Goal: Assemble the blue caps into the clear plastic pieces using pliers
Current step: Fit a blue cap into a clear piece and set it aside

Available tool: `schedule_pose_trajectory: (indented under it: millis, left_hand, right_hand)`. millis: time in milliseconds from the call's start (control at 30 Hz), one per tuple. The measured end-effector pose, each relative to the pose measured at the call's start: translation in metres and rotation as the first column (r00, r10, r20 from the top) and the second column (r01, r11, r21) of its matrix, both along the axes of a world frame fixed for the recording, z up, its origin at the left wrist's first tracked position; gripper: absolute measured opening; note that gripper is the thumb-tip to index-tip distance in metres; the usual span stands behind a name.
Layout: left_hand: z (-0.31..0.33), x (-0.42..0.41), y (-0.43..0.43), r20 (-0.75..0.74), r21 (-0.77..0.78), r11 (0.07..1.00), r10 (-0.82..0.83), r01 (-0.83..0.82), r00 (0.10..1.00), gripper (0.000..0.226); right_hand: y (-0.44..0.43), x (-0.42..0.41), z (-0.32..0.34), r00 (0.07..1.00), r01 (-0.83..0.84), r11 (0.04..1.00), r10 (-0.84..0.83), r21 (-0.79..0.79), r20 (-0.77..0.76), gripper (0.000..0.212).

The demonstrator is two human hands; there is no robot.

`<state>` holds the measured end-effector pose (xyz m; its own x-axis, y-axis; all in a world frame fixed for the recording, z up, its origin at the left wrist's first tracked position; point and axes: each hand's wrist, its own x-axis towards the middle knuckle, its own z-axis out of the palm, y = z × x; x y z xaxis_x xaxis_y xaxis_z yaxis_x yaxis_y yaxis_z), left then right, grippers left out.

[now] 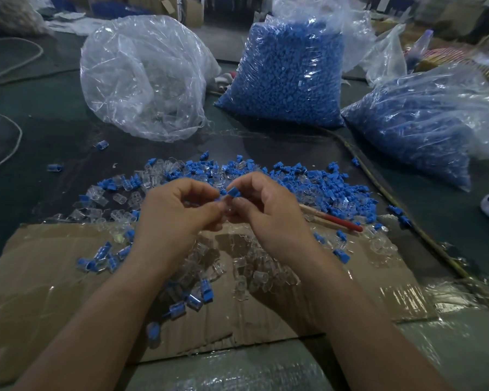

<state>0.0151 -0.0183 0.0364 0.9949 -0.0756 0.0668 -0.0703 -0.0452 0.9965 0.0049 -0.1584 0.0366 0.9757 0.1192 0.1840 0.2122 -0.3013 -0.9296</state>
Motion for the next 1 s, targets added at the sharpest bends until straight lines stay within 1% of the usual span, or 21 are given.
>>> schedule_pose_trajectory:
  millis: [67, 100, 167, 233, 333, 400, 467, 533, 700, 833, 933, 1000]
  left_hand:
    - [0.0021, 0.0028, 0.0029, -0.141, -0.1, 0.993, -0.071, 0.057, 0.987, 0.03]
    - [0.0029, 0.0036, 0.0041, -0.185, -0.128, 0.99, -0.09, 0.067, 0.979, 0.032]
    - [0.0042, 0.0036, 0.0058, -0.226, -0.142, 0.987, -0.109, 0.078, 0.968, 0.033]
    - [0.0042, 0.0033, 0.0061, -0.226, -0.122, 0.988, -0.117, 0.091, 0.967, 0.029]
    - [0.0023, 0.0039, 0.0062, -0.228, -0.13, 0.988, -0.113, 0.085, 0.967, 0.012]
    - [0.0007, 0.0043, 0.006, -0.22, -0.138, 0.987, -0.11, 0.081, 0.969, 0.015]
    - [0.0001, 0.0039, 0.0053, -0.19, -0.124, 0.987, -0.121, 0.098, 0.974, 0.022]
    - [-0.0001, 0.0031, 0.0054, -0.161, -0.119, 0.987, -0.129, 0.111, 0.978, 0.024]
    - [-0.0012, 0.0023, 0.0033, -0.139, -0.117, 0.986, -0.132, 0.116, 0.981, 0.017]
    - [-0.0016, 0.0021, 0.0004, -0.109, -0.104, 0.99, -0.101, 0.09, 0.989, 0.016]
    - [-0.0028, 0.0026, -0.0001, -0.088, -0.093, 0.993, -0.087, 0.079, 0.992, 0.016]
    - [-0.0033, 0.0025, -0.0003, -0.073, -0.08, 0.994, -0.086, 0.08, 0.994, 0.014]
  right_hand:
    - [0.0007, -0.0009, -0.0001, 1.0, -0.017, 1.0, 0.017, -0.001, 0.008, 0.027]
    - [0.0009, -0.0011, 0.0, 1.0, -0.022, 1.0, 0.022, -0.003, 0.009, 0.027]
    - [0.0018, -0.0013, 0.0002, 1.0, -0.026, 0.999, 0.026, -0.022, 0.005, 0.027]
    - [0.0024, -0.0015, 0.0002, 1.0, -0.018, 0.999, 0.018, -0.035, -0.008, 0.026]
    - [0.0008, -0.002, -0.0001, 0.999, 0.033, 0.996, -0.032, -0.081, 0.016, 0.023]
    - [-0.0002, -0.0029, 0.0011, 0.996, 0.075, 0.989, -0.068, -0.129, 0.055, 0.023]
    - [-0.0013, -0.0036, 0.0029, 0.984, 0.144, 0.975, -0.124, -0.169, 0.127, 0.028]
    - [-0.0027, -0.0047, 0.0051, 0.971, 0.197, 0.969, -0.172, -0.147, 0.165, 0.034]
    - [-0.0038, -0.0054, 0.0066, 0.976, 0.189, 0.982, -0.184, -0.028, 0.117, 0.029]
    - [-0.0032, -0.0053, 0.005, 0.978, 0.172, 0.985, -0.168, -0.022, 0.124, 0.022]
    - [-0.0026, -0.0054, 0.0026, 0.978, 0.16, 0.987, -0.155, -0.028, 0.142, 0.022]
    - [-0.0016, -0.005, 0.0012, 0.979, 0.15, 0.986, -0.138, -0.07, 0.152, 0.024]
